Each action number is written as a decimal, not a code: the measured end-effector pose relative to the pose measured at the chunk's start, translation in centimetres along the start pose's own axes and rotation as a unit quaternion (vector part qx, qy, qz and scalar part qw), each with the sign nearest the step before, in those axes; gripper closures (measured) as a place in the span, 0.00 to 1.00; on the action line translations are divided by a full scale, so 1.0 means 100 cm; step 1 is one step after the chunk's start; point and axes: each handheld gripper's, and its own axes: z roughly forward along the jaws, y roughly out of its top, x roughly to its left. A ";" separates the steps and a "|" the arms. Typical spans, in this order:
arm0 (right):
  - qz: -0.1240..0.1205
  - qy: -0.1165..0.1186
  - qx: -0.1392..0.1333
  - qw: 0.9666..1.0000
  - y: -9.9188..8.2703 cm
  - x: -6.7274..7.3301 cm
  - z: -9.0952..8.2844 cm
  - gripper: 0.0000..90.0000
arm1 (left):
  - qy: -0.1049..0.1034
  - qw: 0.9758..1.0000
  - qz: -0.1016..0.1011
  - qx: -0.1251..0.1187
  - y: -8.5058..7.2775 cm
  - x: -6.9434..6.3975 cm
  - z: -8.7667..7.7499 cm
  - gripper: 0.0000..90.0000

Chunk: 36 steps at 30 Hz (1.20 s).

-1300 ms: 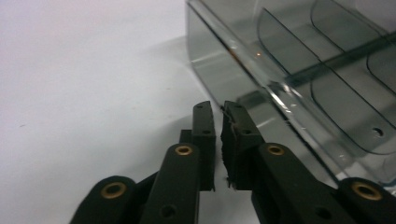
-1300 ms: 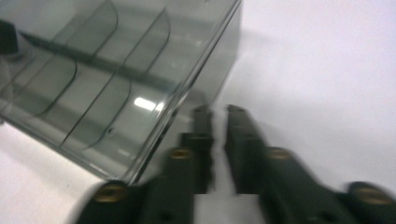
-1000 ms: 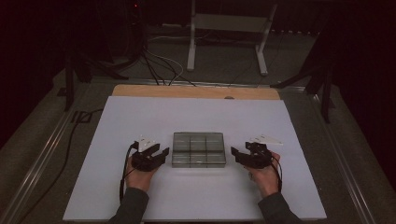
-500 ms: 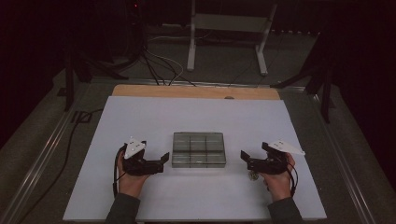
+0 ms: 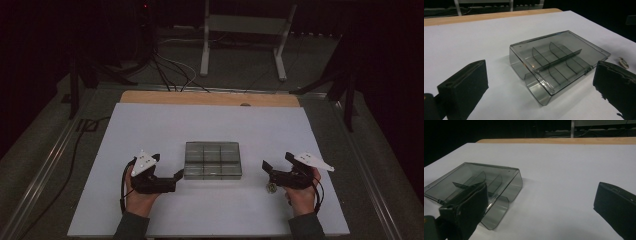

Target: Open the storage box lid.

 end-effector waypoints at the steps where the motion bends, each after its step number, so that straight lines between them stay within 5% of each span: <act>1: -0.001 -0.001 0.000 1.000 0.000 0.000 0.000 0.00 | -0.001 1.000 0.003 0.001 0.000 -0.001 -0.001 0.05; 7: -0.004 0.001 -0.002 1.000 0.000 0.001 0.000 0.00 | 0.005 1.000 0.021 0.019 0.000 -0.011 -0.002 0.23; 11: -0.003 0.000 -0.004 1.000 0.000 0.001 -0.001 0.00 | -0.032 0.999 0.028 0.031 -0.002 -0.015 0.000 0.54; 13: -0.003 0.000 -0.005 1.000 0.000 0.001 -0.001 0.00 | -0.032 0.998 0.029 0.039 -0.003 -0.016 0.001 0.69; 21: -0.007 0.002 -0.003 1.000 0.000 0.002 0.000 0.00 | -0.027 0.996 0.029 0.075 -0.012 -0.019 0.011 1.00; 36: -0.001 0.004 -0.007 1.000 0.000 0.002 -0.001 0.00 | -0.011 0.993 0.030 0.109 -0.023 -0.018 0.024 1.00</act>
